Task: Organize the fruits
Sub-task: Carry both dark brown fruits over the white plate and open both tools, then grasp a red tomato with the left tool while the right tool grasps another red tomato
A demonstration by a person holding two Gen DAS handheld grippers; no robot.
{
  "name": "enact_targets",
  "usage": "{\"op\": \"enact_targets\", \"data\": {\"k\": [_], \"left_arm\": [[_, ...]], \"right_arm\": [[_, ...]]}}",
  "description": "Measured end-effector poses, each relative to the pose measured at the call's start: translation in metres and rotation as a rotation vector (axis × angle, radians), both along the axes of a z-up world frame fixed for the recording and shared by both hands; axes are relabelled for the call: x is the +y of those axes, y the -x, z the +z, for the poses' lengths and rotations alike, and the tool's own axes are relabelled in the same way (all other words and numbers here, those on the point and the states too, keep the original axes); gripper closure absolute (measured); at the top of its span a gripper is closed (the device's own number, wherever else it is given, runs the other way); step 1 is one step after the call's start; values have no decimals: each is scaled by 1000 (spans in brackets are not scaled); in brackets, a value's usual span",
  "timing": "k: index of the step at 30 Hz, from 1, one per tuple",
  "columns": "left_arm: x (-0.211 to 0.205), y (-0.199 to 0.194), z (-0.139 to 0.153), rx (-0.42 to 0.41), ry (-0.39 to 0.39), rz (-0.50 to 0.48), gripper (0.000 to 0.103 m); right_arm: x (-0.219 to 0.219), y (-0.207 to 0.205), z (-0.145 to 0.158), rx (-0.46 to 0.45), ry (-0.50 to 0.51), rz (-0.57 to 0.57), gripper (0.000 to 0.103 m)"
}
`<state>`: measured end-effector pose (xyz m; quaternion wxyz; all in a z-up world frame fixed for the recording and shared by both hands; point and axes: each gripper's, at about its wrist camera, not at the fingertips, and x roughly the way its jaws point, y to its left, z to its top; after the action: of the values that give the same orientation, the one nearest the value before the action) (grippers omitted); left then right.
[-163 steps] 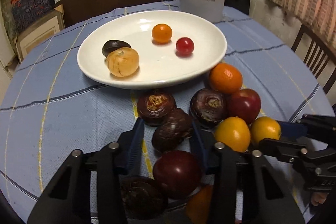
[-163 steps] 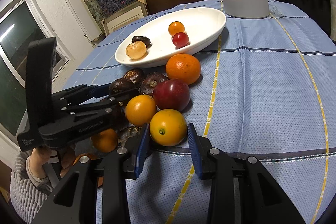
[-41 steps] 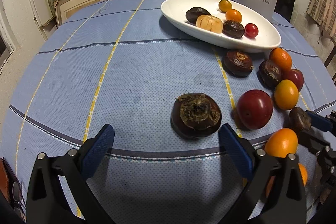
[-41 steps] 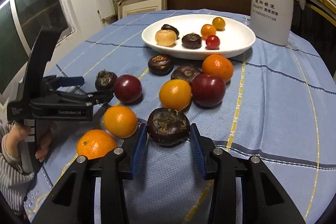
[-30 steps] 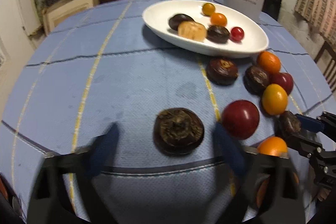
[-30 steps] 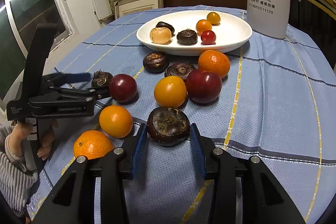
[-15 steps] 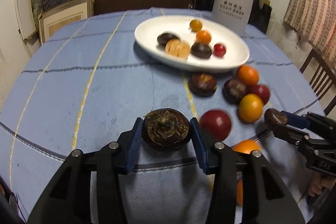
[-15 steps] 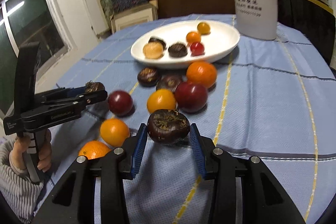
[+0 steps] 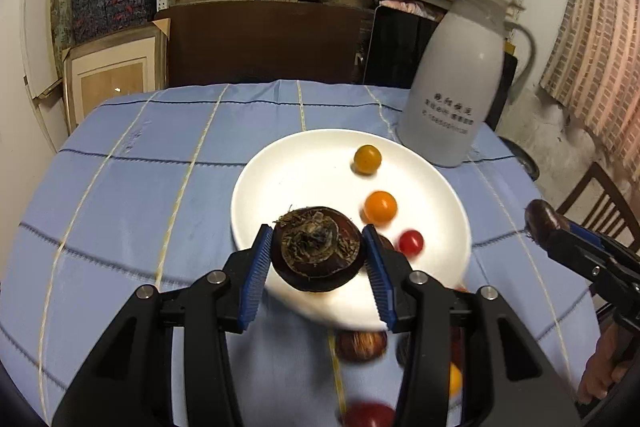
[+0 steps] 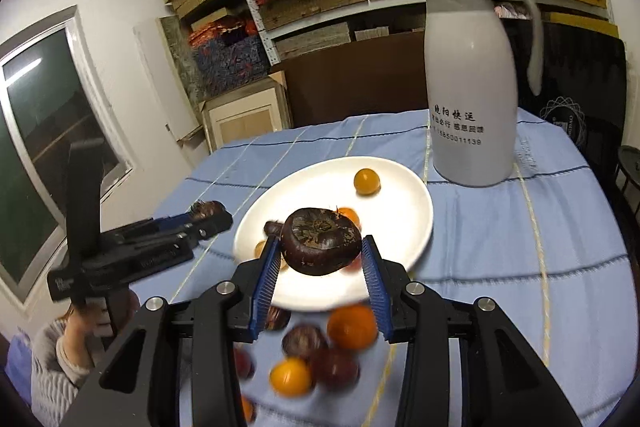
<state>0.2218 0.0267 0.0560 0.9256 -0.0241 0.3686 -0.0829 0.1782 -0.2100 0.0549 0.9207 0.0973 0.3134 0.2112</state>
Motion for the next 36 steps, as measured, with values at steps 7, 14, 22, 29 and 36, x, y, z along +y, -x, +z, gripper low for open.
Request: {"op": "enact_targets", "data": {"k": [7, 14, 22, 29, 36], "left_arm": [[-10, -70, -32, 55, -17, -27, 58], [-17, -97, -61, 105, -4, -56, 33], [13, -47, -27, 12, 51, 40, 10], [37, 37, -36, 8, 36, 132, 5], [37, 101, -61, 57, 5, 141, 5]], "right_arm": [[14, -73, -49, 100, 66, -26, 61], [20, -94, -70, 126, 117, -27, 55], [-9, -37, -3, -55, -12, -74, 33], [-30, 22, -35, -34, -43, -116, 25], [-49, 50, -75, 101, -87, -161, 20]]}}
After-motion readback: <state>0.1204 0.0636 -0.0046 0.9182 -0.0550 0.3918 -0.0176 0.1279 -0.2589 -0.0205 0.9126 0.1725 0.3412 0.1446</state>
